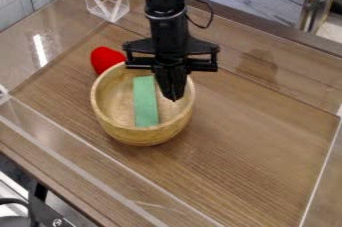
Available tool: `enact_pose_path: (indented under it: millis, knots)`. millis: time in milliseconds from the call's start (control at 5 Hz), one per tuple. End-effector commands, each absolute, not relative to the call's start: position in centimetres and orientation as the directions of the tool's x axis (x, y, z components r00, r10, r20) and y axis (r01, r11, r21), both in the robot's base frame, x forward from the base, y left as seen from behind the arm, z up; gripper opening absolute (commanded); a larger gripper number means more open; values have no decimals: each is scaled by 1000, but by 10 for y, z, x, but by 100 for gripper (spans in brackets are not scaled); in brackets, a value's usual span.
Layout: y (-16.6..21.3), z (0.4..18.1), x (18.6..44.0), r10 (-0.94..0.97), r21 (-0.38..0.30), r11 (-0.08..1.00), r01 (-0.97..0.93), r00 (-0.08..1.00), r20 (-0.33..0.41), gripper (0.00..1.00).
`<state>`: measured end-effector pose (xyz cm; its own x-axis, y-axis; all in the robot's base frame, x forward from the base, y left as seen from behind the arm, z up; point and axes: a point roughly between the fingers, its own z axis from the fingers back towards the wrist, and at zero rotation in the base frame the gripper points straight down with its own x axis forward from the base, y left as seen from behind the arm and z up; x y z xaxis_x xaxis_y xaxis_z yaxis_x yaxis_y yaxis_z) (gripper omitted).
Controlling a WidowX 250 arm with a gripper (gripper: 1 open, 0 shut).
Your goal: Remove the green stick from the brown bowl and put it on the table
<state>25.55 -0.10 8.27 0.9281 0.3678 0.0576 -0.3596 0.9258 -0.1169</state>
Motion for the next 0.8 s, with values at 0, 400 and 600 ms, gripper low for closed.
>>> enact_pose_path:
  millis: [0, 400, 600]
  knots:
    - [-6, 96, 253, 373, -127, 924, -360, 922, 106, 0]
    - [-19, 88, 248, 369, -123, 926, -356, 923, 109, 0]
    - [-26, 79, 249, 356, -118, 932, -343, 928, 115, 0]
